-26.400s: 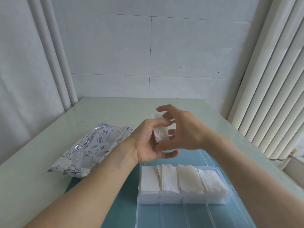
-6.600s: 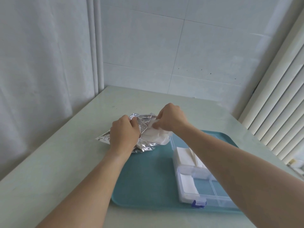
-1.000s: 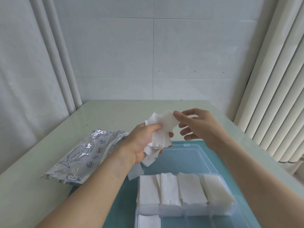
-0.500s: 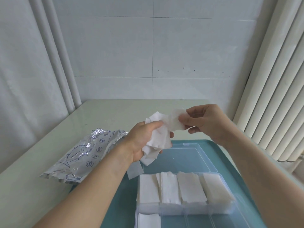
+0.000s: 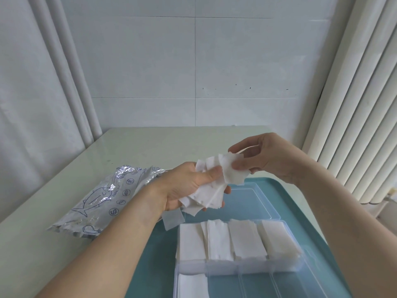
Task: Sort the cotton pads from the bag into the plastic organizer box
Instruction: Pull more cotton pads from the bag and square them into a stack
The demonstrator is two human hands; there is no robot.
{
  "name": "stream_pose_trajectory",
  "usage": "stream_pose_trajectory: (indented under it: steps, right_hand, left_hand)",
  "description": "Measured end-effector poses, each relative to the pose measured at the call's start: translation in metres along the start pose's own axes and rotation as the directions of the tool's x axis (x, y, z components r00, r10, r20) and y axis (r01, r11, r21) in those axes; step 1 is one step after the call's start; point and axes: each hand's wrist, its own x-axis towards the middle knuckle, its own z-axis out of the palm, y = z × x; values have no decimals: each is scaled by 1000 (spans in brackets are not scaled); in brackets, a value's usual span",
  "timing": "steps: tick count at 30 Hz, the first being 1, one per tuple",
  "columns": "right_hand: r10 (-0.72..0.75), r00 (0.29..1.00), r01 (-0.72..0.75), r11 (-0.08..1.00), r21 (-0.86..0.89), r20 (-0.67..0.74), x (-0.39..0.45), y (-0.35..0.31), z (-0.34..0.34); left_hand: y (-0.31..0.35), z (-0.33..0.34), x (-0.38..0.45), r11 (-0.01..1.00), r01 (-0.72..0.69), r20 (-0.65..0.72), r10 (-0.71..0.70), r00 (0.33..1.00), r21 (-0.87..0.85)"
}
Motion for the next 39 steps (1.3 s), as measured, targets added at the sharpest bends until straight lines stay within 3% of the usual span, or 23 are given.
stream_pose_trajectory:
  steps: [5,11,15,18,21,25,30,39]
  right_hand:
    - [-26,998,28,999,21,-52,0,-1,5]
    - [-9,989,35,984,176,-145,2,3,21]
    - [-23,975,36,998,55,-220,4,7,33]
    - [-17,970,38,996,80,-241,4,7,30]
    - [-48,977,66,994,83,-206,5,5,28]
    - [12,992,-4,998,66,-128,7,4,33]
    - [38,991,-18,987,161,-125,6,3,28]
    - [-48,999,48,998,38,-18,5,2,32]
  left_hand:
    - [0,0,0,1000,-10,19,10,1000,3]
    - [0,-2,0,1000,-17,35,18,999,-26]
    - [-2,0,2,997,-41,-6,41,999,-60]
    - [-2,1,4,995,-61,-56,57,997,-79]
    - [-1,-2,4,994,-52,-69,46,997,-98]
    - [1,-5,3,995,-36,-83,28,996,-97]
    - [1,-6,1,996,-8,9,9,1000,-93]
    - [-7,-11,5,997,56,124,-49,991,-59]
